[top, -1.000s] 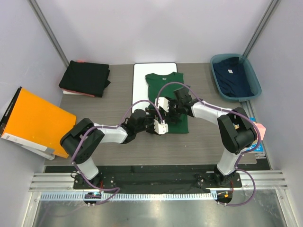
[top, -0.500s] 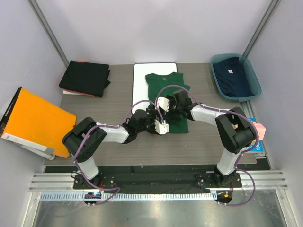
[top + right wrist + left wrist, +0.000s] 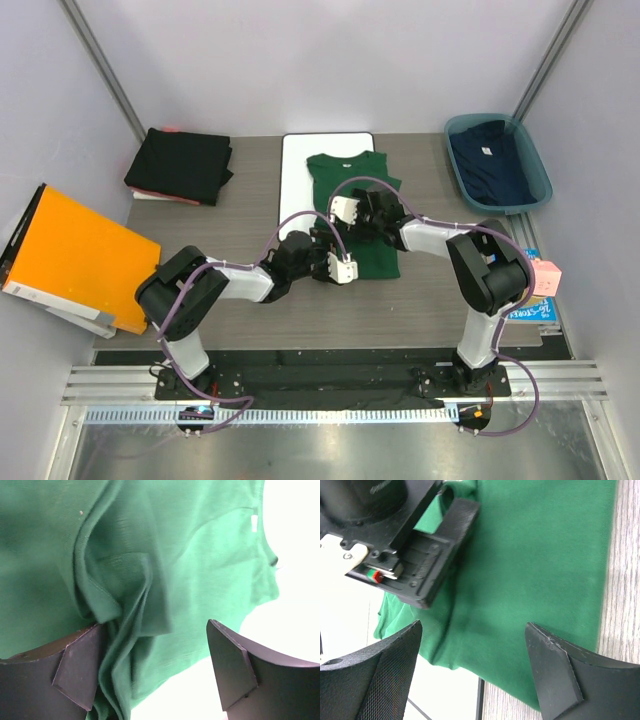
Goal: Fold and stack the t-shirts
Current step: Fold the folded rectangular tshirt in 1/3 of the way, then grab one side of the 2/3 rectangular tshirt with both arms
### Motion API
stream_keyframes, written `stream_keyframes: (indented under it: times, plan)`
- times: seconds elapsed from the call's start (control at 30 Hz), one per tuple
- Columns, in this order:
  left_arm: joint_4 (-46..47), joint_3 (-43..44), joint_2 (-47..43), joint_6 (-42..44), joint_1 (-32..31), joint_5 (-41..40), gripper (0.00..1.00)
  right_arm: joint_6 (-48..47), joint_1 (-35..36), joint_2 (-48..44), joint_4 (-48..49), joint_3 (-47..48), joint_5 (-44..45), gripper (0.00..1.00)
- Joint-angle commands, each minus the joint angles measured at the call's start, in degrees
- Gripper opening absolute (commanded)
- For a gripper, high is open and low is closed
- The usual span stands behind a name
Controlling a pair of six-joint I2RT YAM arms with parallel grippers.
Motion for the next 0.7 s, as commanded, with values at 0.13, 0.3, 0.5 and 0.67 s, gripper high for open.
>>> stream_keyframes:
  times: [0.13,0.3,0.5,0.67]
  plan:
    - [3.28,1.43,0.06,-1.33,-0.44,0.62,0.83,-3.98,-3.75,5.26,12.18,9.35,5.06,0.86]
    - [3.28,1.87,0.32,-1.24,-0.53,0.44,0.83,-3.9,-4.81,6.06,11.66,14.01,7.17,0.88]
    - [3.28,2.22,0.5,-0.72,-0.79,-0.26,0.83,-5.57,-5.86,5.97,12.72,15.59,8.31,0.88]
    - [3.02,0.82,-2.48,1.04,-0.71,-3.6,0.86,-3.81,-8.76,0.28,-1.75,14.73,-0.54,0.89]
